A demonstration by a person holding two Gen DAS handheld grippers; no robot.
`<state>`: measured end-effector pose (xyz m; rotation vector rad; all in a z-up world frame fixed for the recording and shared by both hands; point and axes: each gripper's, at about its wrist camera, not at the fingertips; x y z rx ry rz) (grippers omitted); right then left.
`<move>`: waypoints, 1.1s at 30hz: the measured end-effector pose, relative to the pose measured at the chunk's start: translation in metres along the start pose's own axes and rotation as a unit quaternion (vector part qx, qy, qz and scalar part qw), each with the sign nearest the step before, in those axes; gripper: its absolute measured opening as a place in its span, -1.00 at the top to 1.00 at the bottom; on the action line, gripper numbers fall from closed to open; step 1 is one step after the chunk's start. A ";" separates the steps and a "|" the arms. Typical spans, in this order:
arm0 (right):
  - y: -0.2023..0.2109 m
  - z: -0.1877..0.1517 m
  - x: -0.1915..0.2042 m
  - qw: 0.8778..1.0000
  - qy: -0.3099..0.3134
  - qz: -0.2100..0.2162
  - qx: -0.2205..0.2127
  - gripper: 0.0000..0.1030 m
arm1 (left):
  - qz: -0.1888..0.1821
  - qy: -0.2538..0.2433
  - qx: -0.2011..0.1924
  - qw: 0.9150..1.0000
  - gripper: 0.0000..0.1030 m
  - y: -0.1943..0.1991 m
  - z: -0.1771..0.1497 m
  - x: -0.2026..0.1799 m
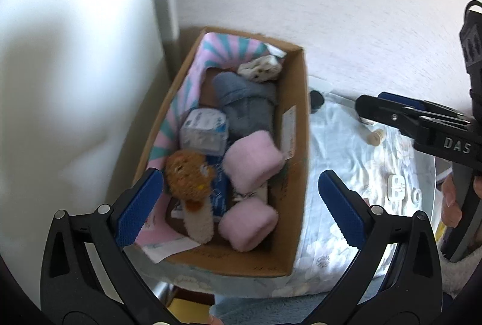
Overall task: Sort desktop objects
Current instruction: 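Move both tools back over the black jar and white earphone case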
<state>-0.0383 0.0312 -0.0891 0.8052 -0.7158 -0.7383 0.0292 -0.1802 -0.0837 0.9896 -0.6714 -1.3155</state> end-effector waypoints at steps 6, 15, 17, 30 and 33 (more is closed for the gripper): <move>0.048 -0.008 -0.045 0.996 -0.057 -0.016 -0.068 -0.17 | -0.018 -0.055 -0.025 0.998 -0.99 0.003 0.016 -0.038; 0.092 -0.041 -0.112 0.980 -0.136 -0.104 -0.099 -0.24 | -0.077 -0.089 -0.019 0.993 -0.99 -0.018 0.037 -0.090; 0.096 -0.055 -0.125 0.976 -0.147 -0.122 -0.099 -0.52 | -0.078 -0.096 -0.019 0.992 -0.99 -0.025 0.037 -0.102; 0.059 -0.151 -0.170 0.964 -0.196 -0.177 -0.037 -0.62 | 0.081 -0.146 -0.141 0.976 -1.00 -0.116 0.019 -0.190; 0.038 -0.174 -0.170 0.962 -0.191 -0.194 -0.024 -0.62 | 0.088 -0.145 -0.130 0.977 -1.00 -0.153 0.019 -0.197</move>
Point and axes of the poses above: each gripper's, at about its wrist camera, not at the fingertips, and y roughly against the way its jaws point, x to its left, z to its top, and after that the axes turned 1 degree about -y, right-handed
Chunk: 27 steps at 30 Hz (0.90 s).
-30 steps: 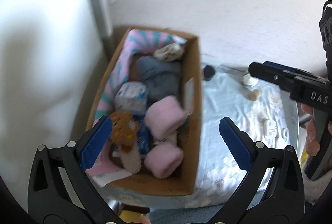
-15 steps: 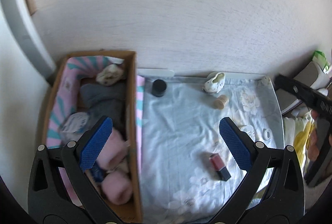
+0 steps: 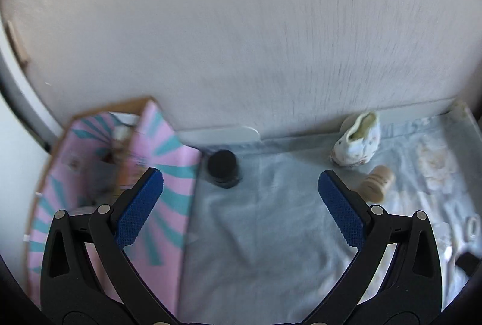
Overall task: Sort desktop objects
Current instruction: 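Move both tools back over the black jar and white earphone case, then grasp black jar with left gripper while right gripper grasps white earphone case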
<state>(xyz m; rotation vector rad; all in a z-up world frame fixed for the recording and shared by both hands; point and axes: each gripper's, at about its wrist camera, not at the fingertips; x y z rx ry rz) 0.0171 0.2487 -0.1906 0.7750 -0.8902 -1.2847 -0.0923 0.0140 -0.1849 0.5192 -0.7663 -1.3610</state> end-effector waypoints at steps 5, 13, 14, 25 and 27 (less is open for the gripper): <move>-0.022 -0.018 0.003 1.000 0.019 -0.013 0.017 -0.62 | 0.012 0.007 0.022 1.000 -1.00 -0.044 -0.001 -0.007; -0.045 -0.025 0.009 0.998 0.033 -0.039 0.021 -0.62 | 0.017 0.005 0.030 0.999 -0.99 -0.072 0.001 -0.004; -0.046 -0.025 0.010 0.998 0.039 -0.044 0.019 -0.62 | 0.012 0.005 0.030 0.999 -0.98 -0.075 0.001 -0.004; -0.045 -0.022 0.010 0.998 0.050 -0.043 0.003 -0.06 | -0.023 0.057 0.050 0.997 -0.14 -0.094 0.003 0.021; -0.045 -0.022 0.008 0.998 0.047 -0.039 0.001 -0.06 | -0.018 0.064 0.050 0.997 0.13 -0.094 0.004 0.026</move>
Point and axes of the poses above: each gripper's, at about its wrist camera, not at the fingertips, and y roughly against the way its jaws point, x to its left, z to its top, and after that the axes turned 1 degree about -y, right-handed
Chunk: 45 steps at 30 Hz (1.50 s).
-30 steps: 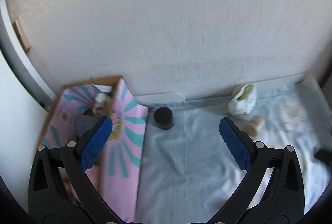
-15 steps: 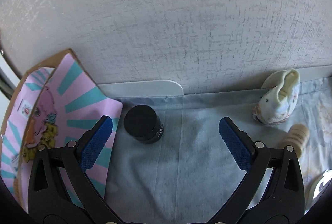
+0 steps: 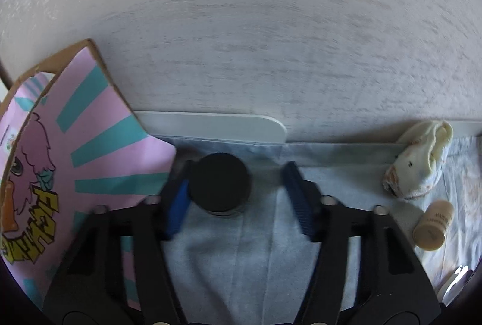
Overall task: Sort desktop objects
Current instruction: 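Grasp black jar with left gripper while right gripper grasps white earphone case, then carry black jar and earphone case over the striped box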
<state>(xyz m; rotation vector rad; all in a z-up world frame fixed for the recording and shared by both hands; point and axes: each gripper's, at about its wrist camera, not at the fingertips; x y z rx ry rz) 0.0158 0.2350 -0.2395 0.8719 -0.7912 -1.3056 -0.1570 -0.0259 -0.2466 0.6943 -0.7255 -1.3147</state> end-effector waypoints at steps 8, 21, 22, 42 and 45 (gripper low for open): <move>0.008 0.000 0.000 1.000 -0.010 0.002 -0.006 -0.05 | -0.009 0.011 -0.003 1.000 0.37 0.004 -0.002 0.010; 0.031 0.019 -0.004 0.999 -0.018 0.004 -0.030 -0.05 | -0.074 0.022 -0.034 0.996 0.37 0.068 0.006 0.014; 0.036 0.019 -0.005 0.999 -0.018 0.003 -0.033 -0.05 | -0.078 0.021 -0.037 0.996 0.37 0.074 0.007 0.014; 0.150 0.115 0.063 0.987 0.069 0.076 -0.125 -0.05 | -0.111 0.012 -0.105 0.988 0.37 0.247 0.021 0.089; 0.154 0.128 0.090 0.982 0.103 0.093 -0.132 -0.05 | -0.092 0.022 -0.112 0.989 0.37 0.260 0.026 0.110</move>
Point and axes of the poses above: each gripper's, at about its wrist camera, not at the fingertips, and y roughly against the way its jaws point, x to its left, z to its top, and after that the axes turned 1 degree about -y, right-handed
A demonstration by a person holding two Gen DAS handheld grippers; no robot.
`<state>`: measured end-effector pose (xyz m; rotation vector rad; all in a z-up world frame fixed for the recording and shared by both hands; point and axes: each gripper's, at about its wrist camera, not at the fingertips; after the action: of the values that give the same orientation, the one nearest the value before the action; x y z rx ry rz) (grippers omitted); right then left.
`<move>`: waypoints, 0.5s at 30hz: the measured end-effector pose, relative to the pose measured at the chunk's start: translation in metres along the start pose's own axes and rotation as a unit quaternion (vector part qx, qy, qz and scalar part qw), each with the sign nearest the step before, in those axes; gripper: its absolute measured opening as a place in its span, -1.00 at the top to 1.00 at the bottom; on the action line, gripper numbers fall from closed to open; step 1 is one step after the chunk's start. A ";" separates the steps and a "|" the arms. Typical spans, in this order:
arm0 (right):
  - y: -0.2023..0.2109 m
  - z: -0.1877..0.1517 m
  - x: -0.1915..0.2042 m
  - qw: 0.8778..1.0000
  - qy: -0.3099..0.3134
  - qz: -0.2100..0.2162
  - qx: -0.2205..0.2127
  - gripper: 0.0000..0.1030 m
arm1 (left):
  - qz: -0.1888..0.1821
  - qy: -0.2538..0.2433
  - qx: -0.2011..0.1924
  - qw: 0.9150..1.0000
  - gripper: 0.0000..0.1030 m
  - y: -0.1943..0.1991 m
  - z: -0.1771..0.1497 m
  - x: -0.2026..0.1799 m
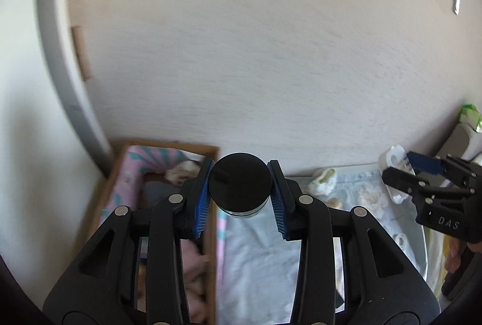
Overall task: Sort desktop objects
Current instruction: 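Carry black jar and earphone case over the striped box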
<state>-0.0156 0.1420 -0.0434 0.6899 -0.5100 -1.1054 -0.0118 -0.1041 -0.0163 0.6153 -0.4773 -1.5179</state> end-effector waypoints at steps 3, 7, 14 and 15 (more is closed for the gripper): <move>-0.008 0.013 0.020 1.000 0.021 0.021 -0.002 -0.05 | 0.020 0.010 -0.005 1.000 0.37 0.012 -0.002 0.018; -0.025 0.028 0.051 0.997 0.047 0.055 0.005 -0.05 | 0.045 0.025 -0.003 0.999 0.37 0.023 -0.011 0.042; -0.058 0.037 0.103 0.991 0.083 0.103 0.029 -0.05 | 0.079 0.057 0.022 0.995 0.37 0.033 -0.041 0.084; -0.065 0.039 0.112 0.989 0.091 0.110 0.035 -0.05 | 0.081 0.061 0.027 0.994 0.37 0.034 -0.045 0.087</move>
<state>-0.0408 0.0101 -0.0595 0.7691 -0.4572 -0.8130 0.0442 -0.1887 -0.0371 0.6904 -0.4637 -1.3086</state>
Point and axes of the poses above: each gripper's, at about its wrist camera, not at the fingertips, and y roughly against the way its jaws point, x to its left, z to its top, and after that the axes turned 1 degree about -y, right-handed
